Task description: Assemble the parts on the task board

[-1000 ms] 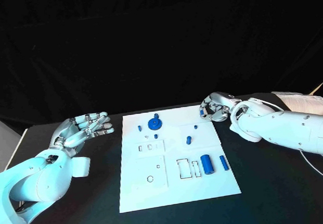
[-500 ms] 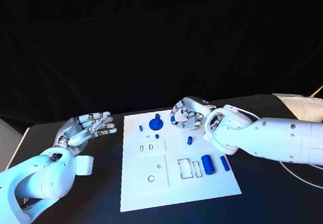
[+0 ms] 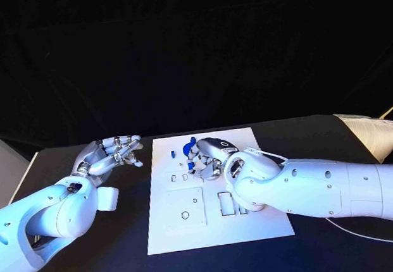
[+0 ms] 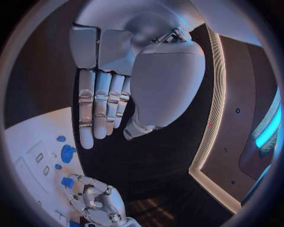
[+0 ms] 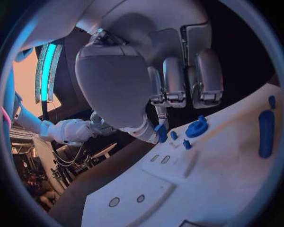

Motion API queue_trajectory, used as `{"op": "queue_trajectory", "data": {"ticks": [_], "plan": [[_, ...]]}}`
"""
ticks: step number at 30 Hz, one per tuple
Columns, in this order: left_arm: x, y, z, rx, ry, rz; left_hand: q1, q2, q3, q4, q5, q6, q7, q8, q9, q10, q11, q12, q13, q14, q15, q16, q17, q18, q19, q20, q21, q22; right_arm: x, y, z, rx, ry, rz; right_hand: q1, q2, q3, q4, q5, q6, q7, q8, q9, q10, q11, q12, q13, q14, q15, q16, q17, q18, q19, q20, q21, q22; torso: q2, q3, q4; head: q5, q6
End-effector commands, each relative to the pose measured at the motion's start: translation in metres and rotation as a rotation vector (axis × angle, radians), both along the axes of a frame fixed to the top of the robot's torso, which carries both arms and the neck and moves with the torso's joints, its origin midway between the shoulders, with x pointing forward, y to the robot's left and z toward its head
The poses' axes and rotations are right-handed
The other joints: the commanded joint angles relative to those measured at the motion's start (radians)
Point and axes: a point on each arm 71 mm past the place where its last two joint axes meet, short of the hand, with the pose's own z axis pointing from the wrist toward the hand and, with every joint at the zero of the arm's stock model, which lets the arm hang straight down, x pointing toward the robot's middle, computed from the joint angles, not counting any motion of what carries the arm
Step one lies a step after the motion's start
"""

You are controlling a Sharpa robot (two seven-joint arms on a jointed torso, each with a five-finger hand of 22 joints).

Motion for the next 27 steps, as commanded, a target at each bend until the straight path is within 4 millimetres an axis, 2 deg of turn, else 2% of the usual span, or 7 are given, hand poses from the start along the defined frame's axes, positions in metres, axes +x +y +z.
{"op": "queue_trajectory", "data": {"ticks": [1,4,7,9,12,18,27], "plan": [[0.0,-0.003,0.0,0.028,-0.005,-0.02,-0.007,-0.009,0.011,-0.005,-0.002,0.001,-0.007,0.021,0.008,0.002,-0.005,0.051,0.034,0.007,-0.01,0.089,0.048,0.004,-0.01,-0.006,0.09,0.058,-0.001,0.004,-0.007,-0.075,0.007,-0.03,-0.007,0.0,0.0,-0.005,-0.001,0.001,-0.011,0.024,0.029,0.104,0.001,0.002,0.263,0.104,0.008,0.004,0.263,-0.011,0.084,0.003,-0.006,0.225,0.001,0.0,0.0009,-0.001,-0.003],[0.0,-0.004,0.0,0.036,-0.004,-0.025,-0.012,-0.009,0.011,-0.021,-0.003,-0.005,-0.014,0.059,0.022,-0.006,-0.019,0.156,0.107,0.134,-0.019,0.273,0.248,0.006,-0.019,-0.013,0.194,0.123,-0.001,0.007,-0.011,-0.089,0.008,-0.041,-0.012,-0.002,0.0,-0.004,0.0,-0.001,-0.009,0.025,0.03,0.104,0.002,0.002,0.263,0.104,0.01,0.004,0.263,-0.011,0.084,0.005,-0.007,0.224,0.001,-0.0013,0.0013,-0.001,-0.004],[-0.001,-0.004,-0.001,0.046,-0.004,-0.031,-0.023,-0.006,0.016,-0.029,-0.001,-0.027,-0.019,0.11,0.04,-0.075,-0.022,0.303,0.215,0.218,-0.024,0.389,0.39,0.001,-0.02,-0.017,0.305,0.217,-0.002,0.009,-0.015,-0.099,0.011,-0.049,-0.015,-0.005,-0.001,-0.004,0.0,-0.002,-0.008,0.026,0.03,0.104,0.003,0.002,0.263,0.104,0.011,0.004,0.263,-0.011,0.083,0.006,-0.007,0.223,0.001,0.0008,0.0015,-0.002,-0.007],[-0.001,-0.004,-0.001,0.053,-0.004,-0.034,-0.033,-0.002,0.029,-0.03,0.0,-0.034,-0.025,0.166,0.064,-0.117,-0.027,0.428,0.3,0.293,-0.03,0.467,0.508,-0.018,0.035,-0.022,0.419,0.362,-0.003,0.012,-0.018,-0.103,0.013,-0.048,-0.018,-0.007,-0.001,-0.004,0.001,-0.002,-0.007,0.027,0.03,0.104,0.004,0.002,0.263,0.104,0.012,0.004,0.263,-0.01,0.083,0.007,-0.008,0.223,0.001,0.0015,0.001,-0.005,-0.009],[-0.001,-0.005,-0.001,0.062,-0.005,-0.04,-0.036,-0.008,0.042,-0.034,-0.002,-0.054,-0.031,0.211,0.084,-0.146,-0.035,0.541,0.372,0.371,-0.033,0.538,0.632,-0.045,0.11,-0.023,0.525,0.518,-0.005,0.016,-0.021,-0.105,0.015,-0.044,-0.02,-0.008,-0.001,-0.003,0.001,-0.003,-0.007,0.028,0.031,0.104,0.004,0.002,0.263,0.104,0.012,0.004,0.263,-0.01,0.083,0.007,-0.008,0.223,0.002,0.0025,0.0001,-0.003,-0.011],[-0.001,-0.005,-0.001,0.075,-0.005,-0.051,-0.047,-0.012,0.065,-0.033,-0.003,-0.086,-0.03,0.257,0.101,-0.178,-0.034,0.684,0.455,0.446,-0.032,0.599,0.76,-0.073,0.193,-0.023,0.63,0.686,-0.007,0.02,-0.024,-0.11,0.003,-0.038,-0.022,-0.009,-0.001,-0.003,0.001,-0.003,-0.007,0.029,0.031,0.104,0.004,0.002,0.263,0.104,0.012,0.004,0.263,-0.01,0.083,0.008,-0.009,0.222,0.0,0.002,0.0019,0.0,-0.017],[-0.002,-0.005,-0.002,0.087,0.0,-0.054,-0.052,-0.014,0.073,-0.033,-0.003,-0.097,-0.03,0.273,0.105,-0.186,-0.033,0.737,0.482,0.471,-0.031,0.619,0.806,-0.082,0.217,-0.021,0.66,0.735,-0.008,0.022,-0.025,-0.121,-0.012,-0.03,-0.024,-0.011,-0.002,-0.002,0.002,-0.003,-0.007,0.03,0.031,0.104,0.005,0.002,0.263,0.104,0.013,0.004,0.263,-0.011,0.084,0.008,-0.008,0.223,0.0,0.0029,-0.0002,0.005,-0.02]]}}
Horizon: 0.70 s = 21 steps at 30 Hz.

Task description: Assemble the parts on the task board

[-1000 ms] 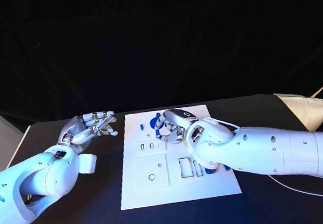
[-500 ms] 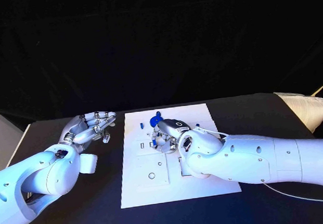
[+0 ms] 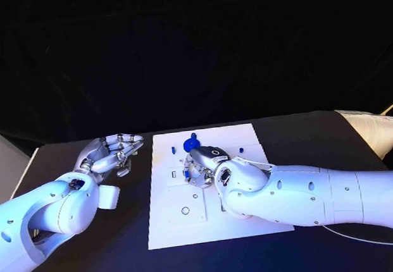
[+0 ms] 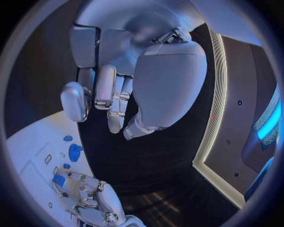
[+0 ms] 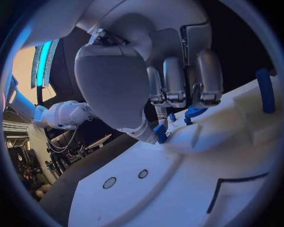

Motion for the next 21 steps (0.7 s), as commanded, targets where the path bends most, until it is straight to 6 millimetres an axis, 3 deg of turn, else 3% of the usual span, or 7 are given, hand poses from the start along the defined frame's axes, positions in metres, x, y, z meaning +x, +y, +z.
{"op": "queue_trajectory", "data": {"ticks": [1,21], "plan": [[-0.001,-0.0027,0.0,0.012,0.0,-0.026,-0.01,0.004,0.007,0.0,-0.003,-0.007,0.003,0.003,0.001,-0.007,0.0,0.003,0.001,0.063,0.002,0.005,0.175,-0.019,0.008,-0.002,0.005,0.002,-0.0001,0.0007,-0.0001,-0.031,-0.027,0.007,-0.015,-0.001,-0.002,-0.002,0.003,-0.001,-0.005,0.007,0.031,0.104,0.005,0.002,0.263,0.104,0.006,0.004,0.263,-0.01,0.083,0.009,-0.003,0.223,-0.001,0.0006,-0.0012,0.002,-0.002],[-0.0014,-0.0017,-0.0008,0.021,0.003,-0.029,-0.012,0.003,0.009,0.001,-0.004,-0.011,0.003,0.006,0.001,-0.009,0.0,0.015,0.007,0.068,0.003,0.009,0.185,-0.02,0.011,-0.002,0.01,0.009,0.0011,-0.0023,0.001,-0.062,-0.093,-0.006,-0.024,-0.008,-0.004,0.0,0.003,-0.003,-0.004,0.01,0.032,0.104,0.006,0.002,0.263,0.104,0.007,0.004,0.263,-0.011,0.084,0.01,-0.002,0.225,-0.001,-0.0001,-0.001,0.002,-0.004]]}}
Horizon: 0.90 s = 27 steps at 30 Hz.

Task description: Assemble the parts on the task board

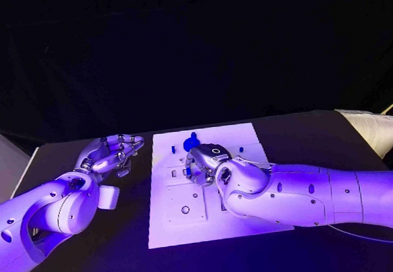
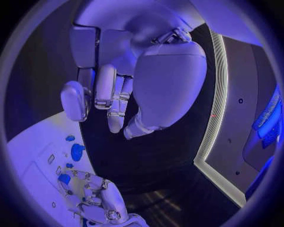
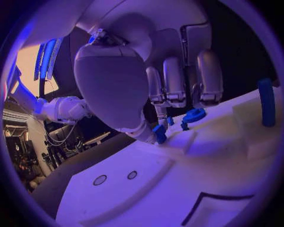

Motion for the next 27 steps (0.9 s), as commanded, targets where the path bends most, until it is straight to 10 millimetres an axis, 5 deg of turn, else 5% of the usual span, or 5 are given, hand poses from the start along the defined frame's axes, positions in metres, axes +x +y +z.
{"op": "queue_trajectory", "data": {"ticks": [1,21,27], "plan": [[-0.0008,-0.0024,0.0005,0.0,-0.003,-0.022,-0.008,-0.001,0.007,-0.002,-0.004,-0.007,-0.001,0.006,0.001,-0.009,0.0,0.003,0.001,0.068,0.003,0.004,0.185,-0.021,0.008,0.002,0.006,0.001,0.0002,-0.0005,0.0006,-0.018,-0.025,-0.004,-0.009,0.0,-0.004,0.0,0.003,0.001,-0.005,0.005,0.017,0.104,0.006,0.002,0.263,0.104,0.007,0.004,0.263,-0.011,0.088,0.007,-0.002,0.225,0.0,-0.0003,-0.0008,0.001,-0.001],[-0.0009,-0.0017,0.0,0.003,0.0,-0.022,-0.008,-0.001,0.007,-0.002,-0.004,-0.007,-0.001,0.006,0.001,-0.009,0.0,0.003,0.001,0.068,0.003,0.004,0.185,-0.021,0.008,0.002,0.006,0.001,0.0014,-0.0009,-0.0029,-0.025,-0.004,-0.01,-0.045,-0.024,-0.018,0.015,-0.007,-0.01,-0.002,0.01,0.017,0.104,0.008,0.002,0.263,0.104,0.009,0.004,0.263,-0.01,0.087,0.009,-0.004,0.223,0.0,-0.0007,-0.0006,0.001,-0.001],[-0.0007,-0.0013,-0.0003,0.005,0.001,-0.021,-0.009,-0.001,0.007,-0.002,-0.004,-0.01,0.0,0.007,0.002,-0.01,0.001,0.009,0.004,0.069,0.003,0.005,0.187,-0.021,0.008,0.002,0.008,0.003,0.002,-0.002,-0.0028,-0.013,-0.006,-0.012,-0.07,-0.048,-0.058,0.036,-0.044,-0.061,0.017,-0.01,0.004,0.096,0.024,-0.006,0.256,0.104,0.022,0.004,0.263,-0.008,0.083,0.02,-0.013,0.215,0.0,-0.0006,-0.0011,0.001,0.0]]}}
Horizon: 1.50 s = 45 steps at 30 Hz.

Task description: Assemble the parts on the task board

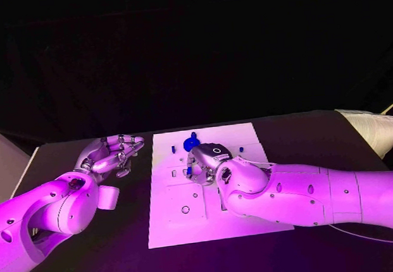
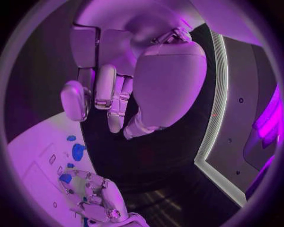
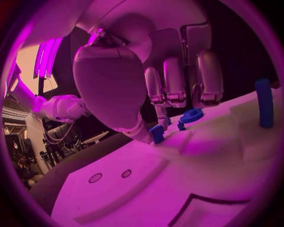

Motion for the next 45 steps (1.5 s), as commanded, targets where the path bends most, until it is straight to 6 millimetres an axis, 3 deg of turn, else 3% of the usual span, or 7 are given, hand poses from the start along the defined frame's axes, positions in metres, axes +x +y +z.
{"op": "queue_trajectory", "data": {"ticks": [1,19,24,26,31,37,45], "plan": [[-0.001,-0.002,0.0,-0.002,-0.002,-0.019,-0.009,-0.001,0.004,0.001,-0.004,-0.01,0.0,0.004,0.001,-0.006,-0.003,0.003,0.001,0.069,0.003,0.005,0.187,-0.021,0.008,0.002,0.003,0.001,0.0,0.0,-0.001,0.001,0.0,0.002,-0.007,-0.003,-0.024,0.008,-0.012,-0.029,0.008,-0.013,-0.008,0.09,0.016,-0.012,0.251,0.103,0.012,0.004,0.263,-0.007,0.08,0.012,-0.009,0.213,0.0,-0.0002,-0.0005,0.0,0.001],[0.001,-0.002,-0.004,0.037,0.017,-0.018,-0.016,-0.005,0.004,0.003,-0.004,-0.018,0.002,0.008,0.001,-0.006,-0.001,0.034,0.015,0.083,0.005,0.015,0.213,-0.023,0.013,0.004,0.012,0.013,-0.004,-0.005,0.007,0.086,-0.063,0.027,0.021,-0.006,-0.136,0.052,-0.056,-0.093,0.032,-0.047,-0.032,0.058,0.04,-0.041,0.226,0.103,0.034,0.004,0.263,-0.006,0.077,0.034,-0.015,0.209,-0.001,0.0006,0.0011,0.001,-0.001],[0.004,-0.004,-0.014,0.157,0.078,-0.03,-0.071,-0.018,-0.033,0.04,-0.005,-0.026,0.001,0.02,0.001,0.091,0.0,0.178,0.173,0.109,0.007,0.033,0.263,-0.033,0.045,0.007,0.04,0.068,-0.008,-0.016,0.016,0.182,-0.093,0.066,0.028,-0.002,-0.147,0.058,-0.046,-0.092,0.033,-0.047,-0.033,0.062,0.041,-0.037,0.229,0.103,0.035,0.004,0.263,-0.007,0.078,0.035,-0.013,0.211,-0.004,0.0002,0.0004,0.009,0.0],[0.006,-0.005,-0.019,0.215,0.11,-0.063,-0.087,-0.006,-0.041,0.063,0.003,-0.004,-0.01,0.047,0.014,0.141,-0.009,0.238,0.249,0.109,0.0,0.033,0.263,-0.039,0.065,0.003,0.055,0.099,-0.007,-0.02,0.019,0.216,-0.088,0.089,0.035,0.006,-0.149,0.06,-0.036,-0.091,0.034,-0.046,-0.034,0.061,0.041,-0.038,0.228,0.103,0.036,0.004,0.263,-0.006,0.077,0.036,-0.016,0.209,-0.006,0.0008,-0.0023,0.013,0.0],[0.011,-0.012,-0.032,0.386,0.165,-0.152,-0.108,-0.033,0.062,0.075,0.012,-0.023,-0.021,0.083,0.048,0.248,-0.021,0.339,0.399,0.109,-0.013,0.033,0.263,-0.052,0.104,-0.013,0.082,0.162,-0.002,-0.03,0.03,0.292,-0.085,0.137,0.07,0.018,-0.141,0.053,-0.001,-0.079,0.032,-0.037,-0.033,0.063,0.04,-0.035,0.23,0.103,0.035,0.004,0.263,-0.005,0.075,0.036,-0.019,0.206,-0.012,0.0006,-0.0069,0.017,0.0],[0.02,-0.022,-0.04,0.534,0.232,-0.199,-0.126,-0.039,0.073,0.08,0.008,-0.037,-0.018,0.09,0.057,0.259,-0.019,0.351,0.415,0.109,-0.013,0.033,0.263,-0.054,0.109,-0.013,0.086,0.17,0.009,-0.049,0.043,0.436,-0.032,0.078,0.072,0.029,-0.137,0.059,0.003,-0.066,0.029,-0.026,-0.03,0.066,0.038,-0.032,0.233,0.103,0.034,0.004,0.263,-0.004,0.074,0.036,-0.021,0.204,-0.019,0.0001,-0.0131,0.022,0.0],[0.034,-0.043,-0.042,0.732,0.305,-0.223,-0.172,-0.042,0.07,0.089,0.002,-0.068,-0.01,0.089,0.064,0.257,-0.011,0.349,0.414,0.109,-0.006,0.033,0.263,-0.054,0.11,-0.007,0.086,0.17,0.029,-0.085,0.063,0.581,0.005,-0.058,0.071,0.038,-0.13,0.061,0.024,-0.057,0.026,-0.013,-0.026,0.065,0.035,-0.033,0.232,0.103,0.031,0.004,0.263,-0.003,0.073,0.033,-0.023,0.202,-0.028,-0.0012,-0.0151,0.031,-0.005]]}}
